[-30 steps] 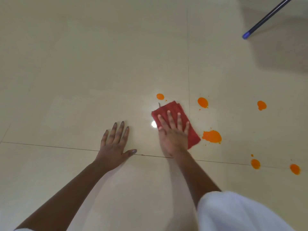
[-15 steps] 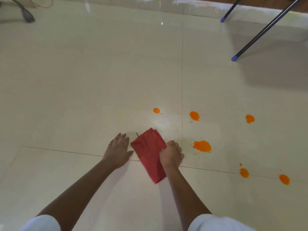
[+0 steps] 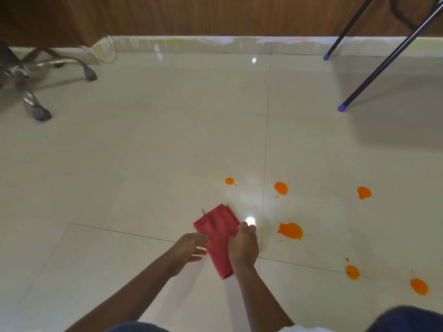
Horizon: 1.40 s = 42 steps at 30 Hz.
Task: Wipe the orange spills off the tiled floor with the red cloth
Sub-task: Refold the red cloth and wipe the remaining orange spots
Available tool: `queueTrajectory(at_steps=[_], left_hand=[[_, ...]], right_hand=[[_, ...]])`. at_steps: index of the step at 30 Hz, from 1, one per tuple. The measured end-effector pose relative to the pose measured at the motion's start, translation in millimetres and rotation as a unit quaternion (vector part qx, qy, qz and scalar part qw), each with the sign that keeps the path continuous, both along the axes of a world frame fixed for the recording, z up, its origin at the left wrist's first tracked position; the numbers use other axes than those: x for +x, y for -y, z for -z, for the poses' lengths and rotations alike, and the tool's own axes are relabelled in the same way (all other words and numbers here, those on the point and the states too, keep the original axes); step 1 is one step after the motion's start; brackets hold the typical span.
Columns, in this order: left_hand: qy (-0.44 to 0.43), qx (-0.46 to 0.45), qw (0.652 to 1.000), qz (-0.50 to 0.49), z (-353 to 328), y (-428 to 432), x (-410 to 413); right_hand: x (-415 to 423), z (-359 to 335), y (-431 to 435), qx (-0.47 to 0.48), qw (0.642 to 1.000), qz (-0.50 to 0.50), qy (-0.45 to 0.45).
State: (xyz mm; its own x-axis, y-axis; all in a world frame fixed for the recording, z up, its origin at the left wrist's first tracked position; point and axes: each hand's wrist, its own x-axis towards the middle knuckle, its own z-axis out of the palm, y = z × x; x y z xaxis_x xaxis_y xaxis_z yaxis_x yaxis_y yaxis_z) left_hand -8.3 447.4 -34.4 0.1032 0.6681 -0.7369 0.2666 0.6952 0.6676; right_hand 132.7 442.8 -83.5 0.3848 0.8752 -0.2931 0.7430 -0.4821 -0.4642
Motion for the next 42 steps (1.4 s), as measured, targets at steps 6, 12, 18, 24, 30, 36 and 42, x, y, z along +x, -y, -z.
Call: queueTrajectory(at_steps=[6,12,18,24,30,36,42], left_hand=[[-0.065,0.03,0.997,0.004,-51,-1,-16],[-0.043,0.049,0.998,0.024,-51,-21,3],[-0.04,0.002,0.999,0.025,-17,-34,14],[0.0,-0.017,0.998,-0.061,7,-36,9],[0.203,-0.052,0.94,-0.268,14,-19,-24],[0.423,-0.035,0.869,-0.256,-5,-15,-26],[0.453,-0.049,0.858,-0.238,-23,-28,-23]], right_hand=[[2,5,15,-0.079,0.995,-0.033,0.048],[10,2,-2,-0.1,0.995,0.016,-0.005],[23,5,-10,-0.095,0.993,-0.068,-0.03],[0,-32,-8,-0.137,0.88,-0.096,-0.444],[14,-13,-18,-0.122,0.921,-0.036,-0.368],[12,-23,-19,-0.12,0.779,0.015,-0.615],[1,-21,-24,-0.158,0.531,0.128,-0.822]])
